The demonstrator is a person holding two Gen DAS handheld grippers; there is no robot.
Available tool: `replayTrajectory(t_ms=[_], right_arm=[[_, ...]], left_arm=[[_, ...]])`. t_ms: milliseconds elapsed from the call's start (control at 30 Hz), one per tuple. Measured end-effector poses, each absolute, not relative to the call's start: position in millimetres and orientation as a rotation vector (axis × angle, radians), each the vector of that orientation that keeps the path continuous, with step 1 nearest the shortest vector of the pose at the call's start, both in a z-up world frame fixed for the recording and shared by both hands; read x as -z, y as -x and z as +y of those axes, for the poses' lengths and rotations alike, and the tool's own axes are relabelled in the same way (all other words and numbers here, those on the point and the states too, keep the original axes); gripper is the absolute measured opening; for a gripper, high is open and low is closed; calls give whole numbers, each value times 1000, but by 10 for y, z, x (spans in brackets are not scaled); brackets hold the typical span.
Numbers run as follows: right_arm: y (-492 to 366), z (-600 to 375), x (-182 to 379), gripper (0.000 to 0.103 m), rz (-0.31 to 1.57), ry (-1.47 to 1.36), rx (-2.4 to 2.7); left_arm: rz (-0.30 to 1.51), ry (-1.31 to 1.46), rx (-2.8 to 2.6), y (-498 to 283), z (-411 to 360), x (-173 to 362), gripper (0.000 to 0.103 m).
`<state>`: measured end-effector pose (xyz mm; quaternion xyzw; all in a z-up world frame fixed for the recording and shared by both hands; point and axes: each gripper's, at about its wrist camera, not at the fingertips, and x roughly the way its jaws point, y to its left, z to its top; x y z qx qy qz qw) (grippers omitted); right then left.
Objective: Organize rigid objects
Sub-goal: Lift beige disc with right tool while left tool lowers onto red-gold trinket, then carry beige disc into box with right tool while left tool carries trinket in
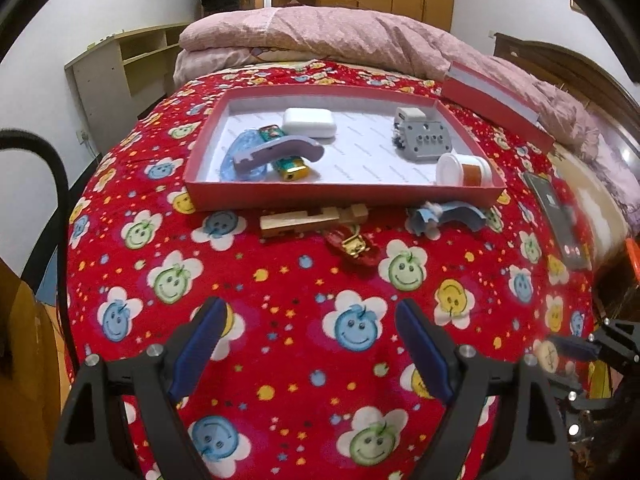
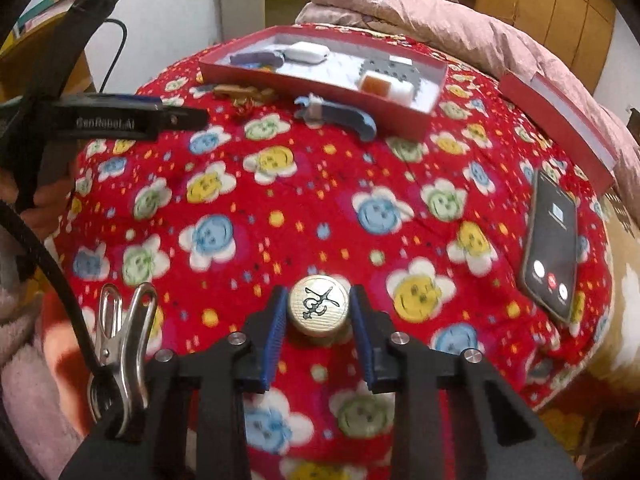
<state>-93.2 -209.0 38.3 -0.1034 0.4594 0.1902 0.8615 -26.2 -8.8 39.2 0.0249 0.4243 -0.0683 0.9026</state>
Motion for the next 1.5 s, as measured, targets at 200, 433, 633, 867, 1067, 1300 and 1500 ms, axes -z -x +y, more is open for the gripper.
replayTrajectory(t_ms=[200,433,633,867,1067,1300,1500], right_arm=[[717,-1998,-358,32,945,143,-387],[471,-1962,-365,32,930,78,-371],[495,-1922,-327,33,890,94,-351],[531,-1940,-313,33,866,79,-348],[543,-1958,-309,33,859,71,-350],[554,-1952,-322,33,860,66,-340],[578,-1978,-373,32,872,17,-345]], left_arm=[[870,-55,143,73,-165,-374,88],[874,-65,157,-150,-278,-290,63],[866,-90,155,-226,-367,-211,59],[842,-103,178,-185,-405,-212,38],[847,-90,191,-140,-376,-222,36],[847,-69,196,2,-271,-278,36],[819,-51,193,124,-179,-417,36]])
